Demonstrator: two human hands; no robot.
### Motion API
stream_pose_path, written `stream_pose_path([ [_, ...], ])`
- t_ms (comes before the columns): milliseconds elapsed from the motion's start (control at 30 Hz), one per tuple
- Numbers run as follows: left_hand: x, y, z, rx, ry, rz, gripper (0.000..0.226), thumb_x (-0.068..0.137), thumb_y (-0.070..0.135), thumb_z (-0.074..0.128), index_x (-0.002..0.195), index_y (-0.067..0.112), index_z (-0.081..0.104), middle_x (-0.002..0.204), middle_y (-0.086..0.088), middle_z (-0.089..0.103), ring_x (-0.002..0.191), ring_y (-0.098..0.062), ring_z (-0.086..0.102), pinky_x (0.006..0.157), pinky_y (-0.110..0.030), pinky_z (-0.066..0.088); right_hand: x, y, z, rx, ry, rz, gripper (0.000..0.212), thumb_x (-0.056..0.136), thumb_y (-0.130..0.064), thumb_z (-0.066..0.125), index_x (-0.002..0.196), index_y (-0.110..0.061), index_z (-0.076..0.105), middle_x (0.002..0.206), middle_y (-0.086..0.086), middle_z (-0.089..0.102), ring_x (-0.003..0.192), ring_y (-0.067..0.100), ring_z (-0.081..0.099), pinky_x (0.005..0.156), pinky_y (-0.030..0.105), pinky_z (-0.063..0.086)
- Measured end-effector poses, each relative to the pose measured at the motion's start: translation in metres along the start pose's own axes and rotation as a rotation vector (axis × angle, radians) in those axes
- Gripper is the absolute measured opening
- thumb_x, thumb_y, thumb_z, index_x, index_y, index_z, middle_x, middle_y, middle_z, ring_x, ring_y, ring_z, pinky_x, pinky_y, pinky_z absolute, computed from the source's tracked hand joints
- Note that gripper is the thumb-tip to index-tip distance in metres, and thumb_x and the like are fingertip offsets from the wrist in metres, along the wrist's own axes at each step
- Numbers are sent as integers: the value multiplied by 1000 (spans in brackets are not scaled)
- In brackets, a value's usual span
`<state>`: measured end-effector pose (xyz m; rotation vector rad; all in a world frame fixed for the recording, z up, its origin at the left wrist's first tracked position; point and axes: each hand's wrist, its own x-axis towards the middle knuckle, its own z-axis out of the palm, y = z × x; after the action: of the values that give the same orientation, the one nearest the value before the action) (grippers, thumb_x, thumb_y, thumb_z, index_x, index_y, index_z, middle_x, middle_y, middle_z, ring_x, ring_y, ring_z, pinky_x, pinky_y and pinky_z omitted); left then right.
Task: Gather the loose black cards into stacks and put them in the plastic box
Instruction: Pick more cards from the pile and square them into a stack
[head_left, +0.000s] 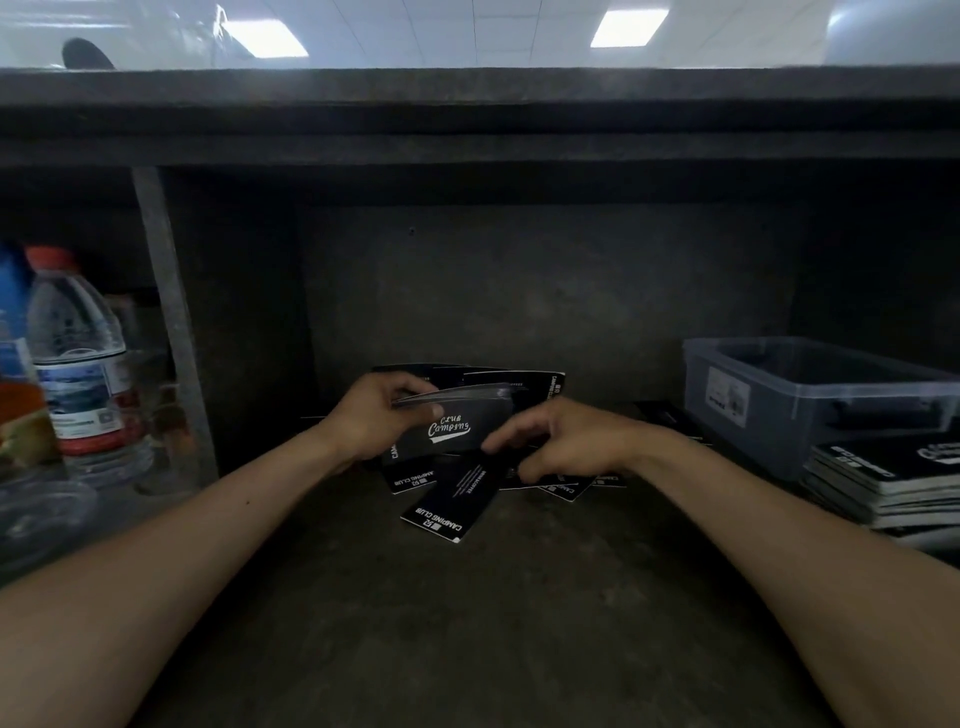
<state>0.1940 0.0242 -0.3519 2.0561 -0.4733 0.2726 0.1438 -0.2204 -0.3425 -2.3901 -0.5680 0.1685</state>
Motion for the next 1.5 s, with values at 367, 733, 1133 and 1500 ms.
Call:
stream_pose_path([
  [367, 1, -2, -3, -48, -31, -17, 24, 84, 32, 77, 106, 22, 73, 100, 5, 74, 91, -8, 71, 72, -16, 54, -8, -4, -12, -287, 63, 97, 46, 61, -54, 88, 101, -34, 77, 116, -19, 65, 113, 3, 56, 98, 24, 44],
  [733, -6, 13, -2, -113, -153, -102, 39, 94, 58, 53, 103, 28, 76, 97, 7, 78, 90, -9, 74, 80, -28, 54, -6, 0, -5, -172, 146, -21, 40, 67, -66, 78, 90, -32, 78, 90, -17, 73, 89, -3, 65, 87, 26, 53],
  [1133, -5, 6, 2, 37, -174, 25, 31, 86, 13, 75, 111, 29, 66, 106, 7, 72, 96, -4, 68, 74, -10, 53, 12, 15, 1, 202, 475, 86, 41, 62, -23, 94, 89, -13, 65, 65, -1, 73, 63, 13, 72, 60, 32, 59],
  [1500, -1, -1, 2, 33, -93, 25, 39, 81, 13, 81, 117, 20, 69, 109, 1, 72, 101, -11, 69, 83, -17, 54, 0, -3, -2, -146, 159, -13, 39, 64, -40, 83, 99, -27, 73, 85, -8, 74, 74, 2, 68, 73, 22, 55],
])
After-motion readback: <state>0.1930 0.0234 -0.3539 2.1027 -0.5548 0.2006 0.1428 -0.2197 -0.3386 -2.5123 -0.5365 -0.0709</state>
